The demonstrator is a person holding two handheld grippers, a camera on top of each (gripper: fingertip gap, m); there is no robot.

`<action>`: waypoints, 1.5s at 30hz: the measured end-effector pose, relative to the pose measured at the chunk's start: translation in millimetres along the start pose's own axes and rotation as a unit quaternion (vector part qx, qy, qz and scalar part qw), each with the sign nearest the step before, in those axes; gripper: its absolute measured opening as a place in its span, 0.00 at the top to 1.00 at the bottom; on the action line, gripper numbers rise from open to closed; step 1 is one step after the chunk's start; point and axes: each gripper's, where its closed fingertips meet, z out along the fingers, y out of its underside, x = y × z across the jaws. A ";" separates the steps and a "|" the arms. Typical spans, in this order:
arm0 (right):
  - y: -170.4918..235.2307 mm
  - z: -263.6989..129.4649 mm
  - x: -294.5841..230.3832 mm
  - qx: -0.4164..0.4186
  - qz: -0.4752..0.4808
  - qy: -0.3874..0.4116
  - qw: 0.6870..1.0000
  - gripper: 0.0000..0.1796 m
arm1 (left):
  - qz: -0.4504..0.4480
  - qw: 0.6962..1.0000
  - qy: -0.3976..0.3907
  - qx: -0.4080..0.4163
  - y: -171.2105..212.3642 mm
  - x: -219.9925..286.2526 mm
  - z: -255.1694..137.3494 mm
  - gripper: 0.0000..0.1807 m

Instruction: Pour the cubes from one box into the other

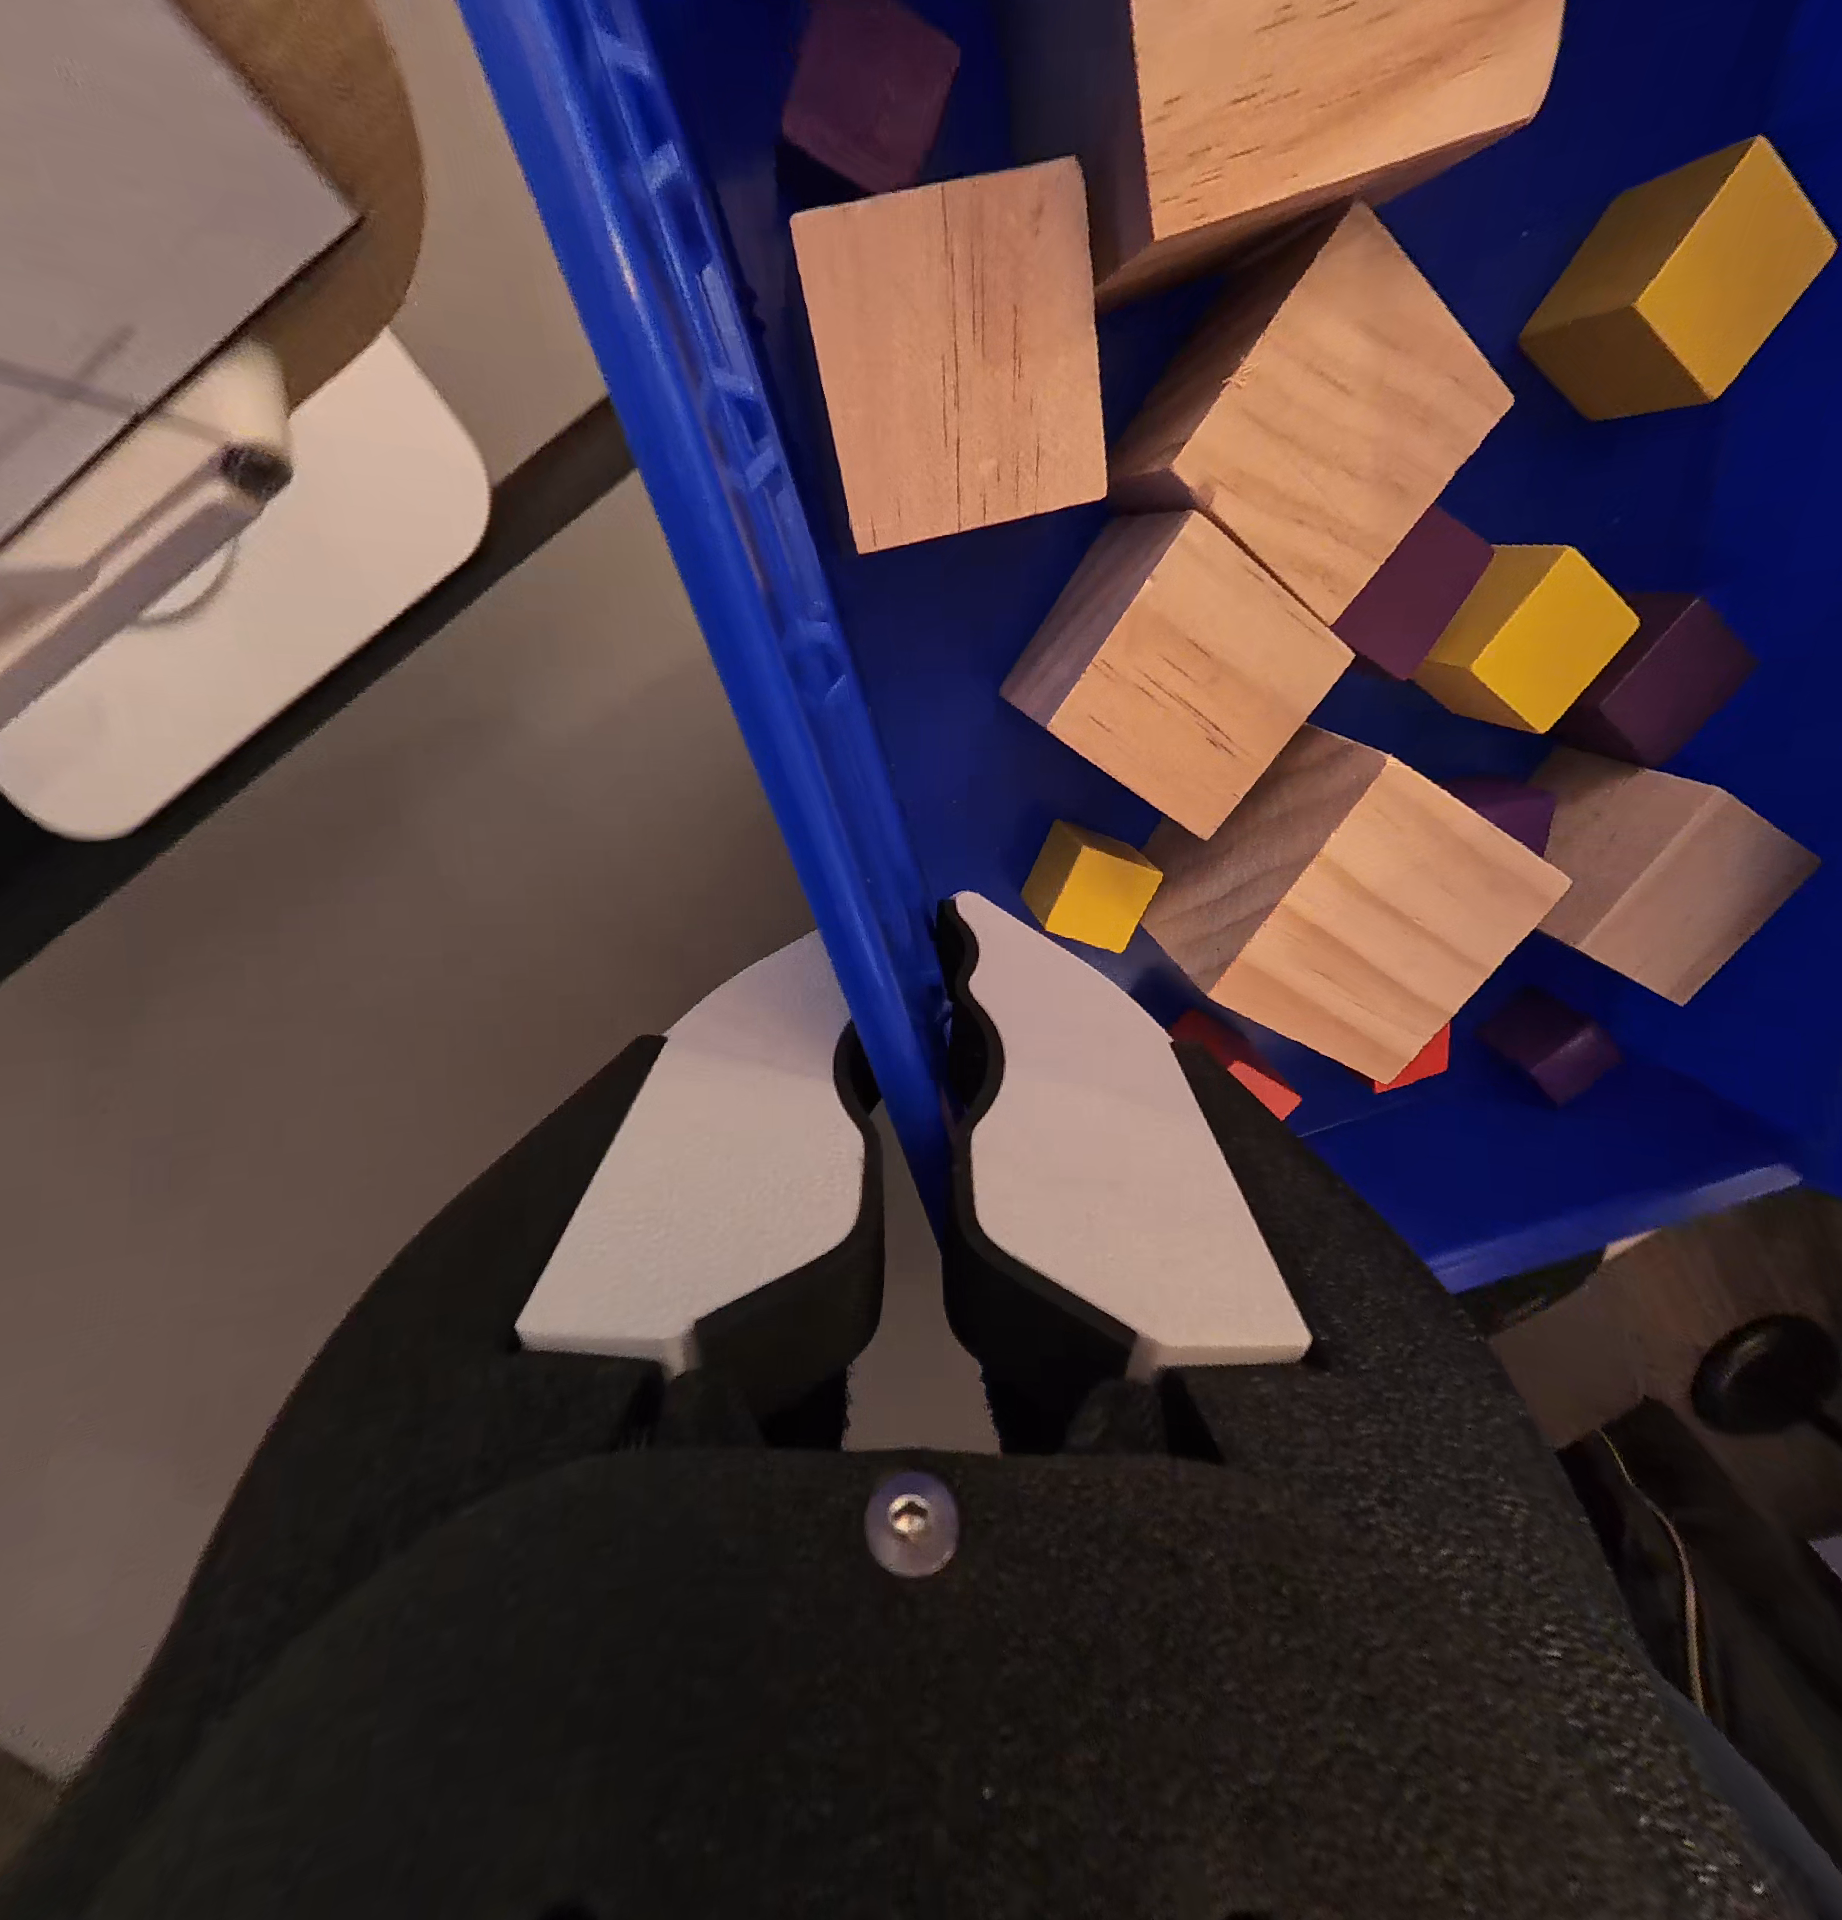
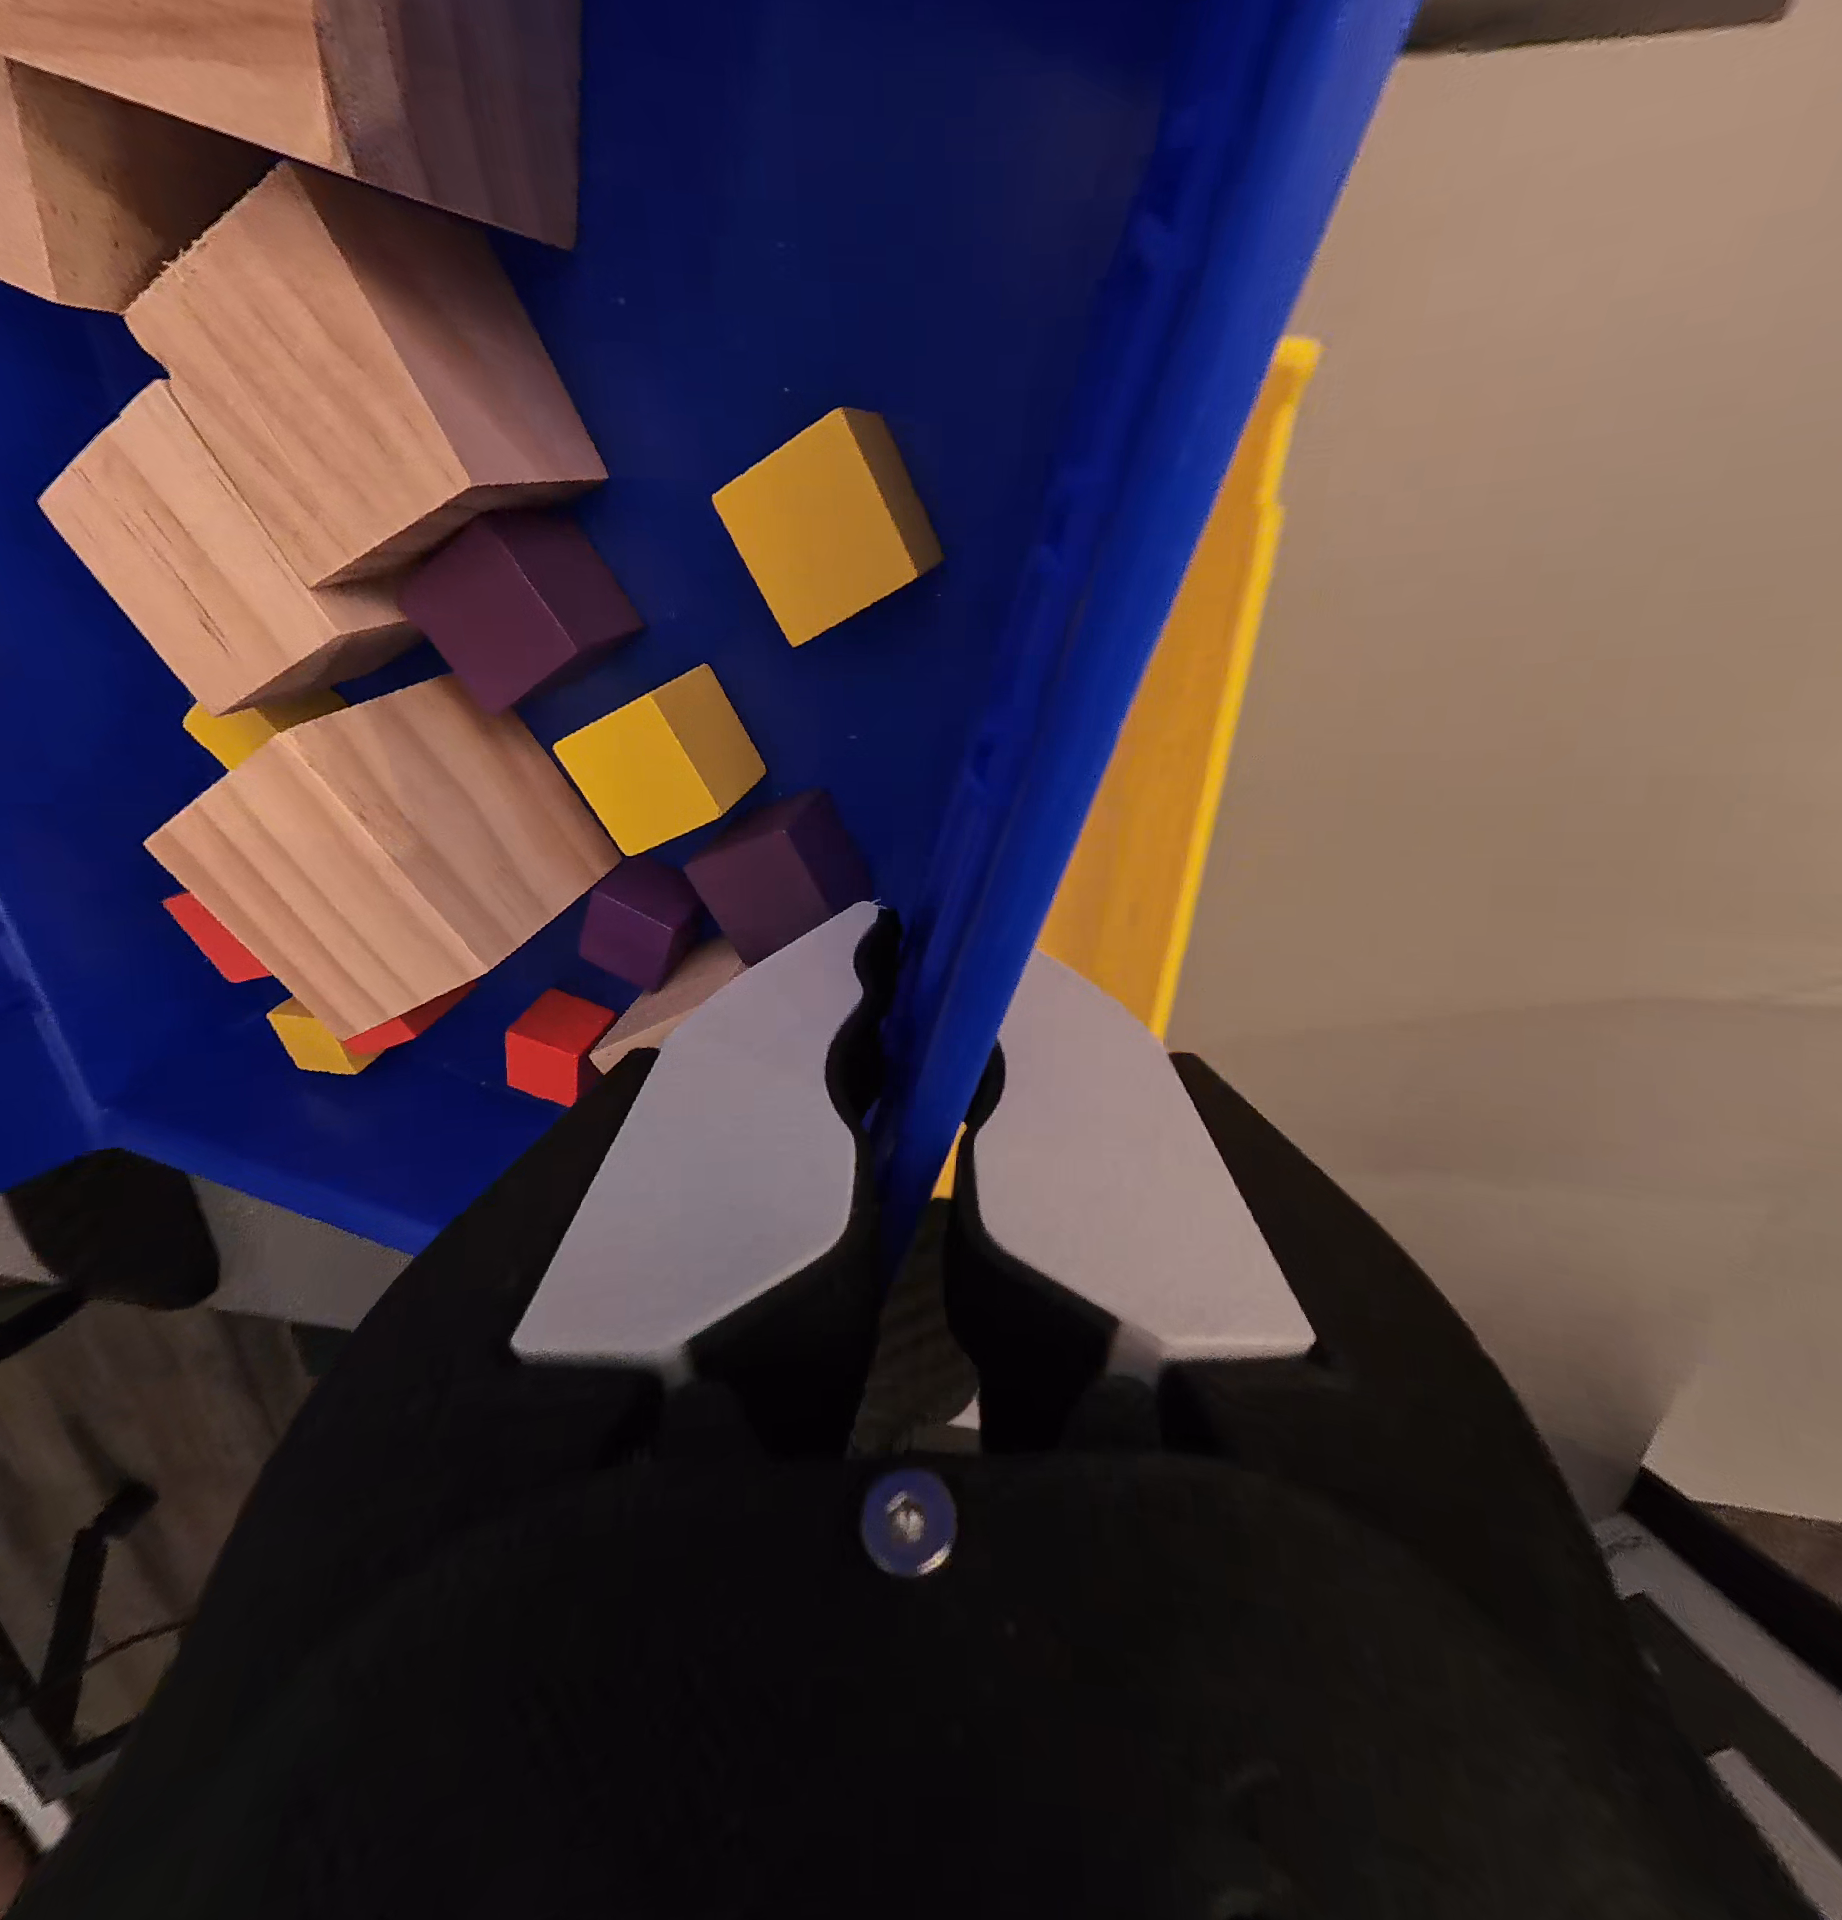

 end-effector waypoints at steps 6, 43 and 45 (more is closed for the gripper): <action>-23.6 -6.1 43.0 0.059 -0.008 0.026 0.998 0.96 | 0.013 0.998 -0.003 0.054 -41.2 22.3 14.7 0.96; -73.8 -42.8 80.6 0.403 -0.045 0.085 0.910 0.97 | 0.048 0.928 -0.070 0.362 -97.7 40.7 -3.7 0.96; -74.7 -46.5 81.1 0.418 -0.043 0.089 0.903 0.97 | 0.050 0.924 -0.072 0.373 -99.3 41.6 -5.1 0.96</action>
